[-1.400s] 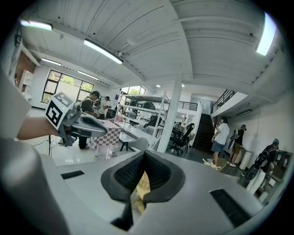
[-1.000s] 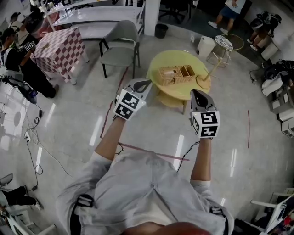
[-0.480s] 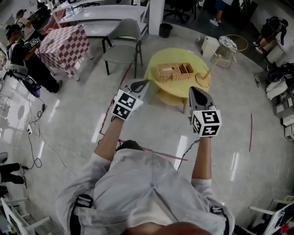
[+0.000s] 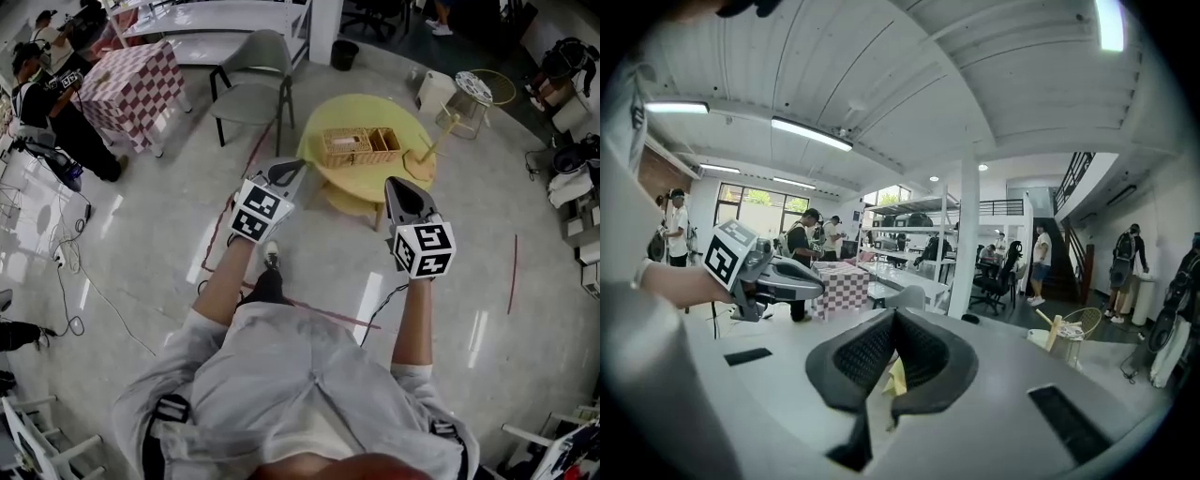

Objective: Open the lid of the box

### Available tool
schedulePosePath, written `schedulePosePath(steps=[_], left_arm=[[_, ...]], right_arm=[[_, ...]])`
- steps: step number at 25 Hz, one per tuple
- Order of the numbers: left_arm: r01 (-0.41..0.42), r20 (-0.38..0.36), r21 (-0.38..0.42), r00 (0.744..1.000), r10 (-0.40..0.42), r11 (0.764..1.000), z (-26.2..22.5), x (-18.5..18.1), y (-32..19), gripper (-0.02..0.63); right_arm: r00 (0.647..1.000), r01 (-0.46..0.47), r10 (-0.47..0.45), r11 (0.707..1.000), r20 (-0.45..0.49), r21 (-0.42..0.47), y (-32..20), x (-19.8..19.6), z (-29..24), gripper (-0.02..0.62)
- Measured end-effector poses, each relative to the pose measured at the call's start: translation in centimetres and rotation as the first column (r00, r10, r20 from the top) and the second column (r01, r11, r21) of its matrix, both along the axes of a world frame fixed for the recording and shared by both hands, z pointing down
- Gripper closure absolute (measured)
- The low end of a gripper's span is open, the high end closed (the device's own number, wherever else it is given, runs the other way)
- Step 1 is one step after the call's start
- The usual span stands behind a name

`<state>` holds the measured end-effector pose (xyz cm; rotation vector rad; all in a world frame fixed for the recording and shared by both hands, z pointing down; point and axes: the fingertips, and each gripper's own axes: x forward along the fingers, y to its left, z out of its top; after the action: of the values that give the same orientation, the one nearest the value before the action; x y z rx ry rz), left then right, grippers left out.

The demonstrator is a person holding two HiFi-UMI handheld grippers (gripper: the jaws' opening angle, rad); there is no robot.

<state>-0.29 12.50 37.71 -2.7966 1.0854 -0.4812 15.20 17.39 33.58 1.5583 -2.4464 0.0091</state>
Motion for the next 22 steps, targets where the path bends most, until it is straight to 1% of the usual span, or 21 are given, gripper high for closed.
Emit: schedulePosePath(steps=[2,4,8,13,17,22], left_arm=[[0.001,-0.007,-0.001,1.0,-0.001,1.0,0.7,-0.1,-2.0,0.577],[0.002,-0.009,-0.004,1.0,-0.002,1.0,1.3,-0.1,-4.5,0.577],[-0.01,-0.016,-0.008,1.0,0.01,1.0,1.7,0.0,-10.5,0.577],[-0.036,-0.001,-0.026,0.999,0.036,0.999,1.8,-0.2,-18.4,0.577],[-0.062,-0.011,-0.042,0.998,0.061,0.997,2.0,-0.4,-24.7,0.577],[-0.096,-0.025,-0.044,0.995,0.095,0.994,1.4,-0.8,-31.3,0.577]], right_arm=[[1.0,-0.016,0.016,1.0,-0.023,0.001,-1.7,0.3,0.6,0.572],[0.999,-0.021,0.021,1.0,-0.033,-0.015,-3.9,0.5,1.2,0.572],[1.0,-0.023,0.022,0.999,-0.017,-0.045,-9.5,0.4,1.7,0.572],[0.997,-0.073,0.073,0.997,-0.012,-0.031,-17.6,0.1,1.4,0.572],[0.992,-0.123,0.122,0.992,-0.017,-0.025,-23.8,0.0,1.1,0.572],[0.988,-0.154,0.152,0.987,-0.038,-0.039,-30.1,-0.8,1.3,0.572]])
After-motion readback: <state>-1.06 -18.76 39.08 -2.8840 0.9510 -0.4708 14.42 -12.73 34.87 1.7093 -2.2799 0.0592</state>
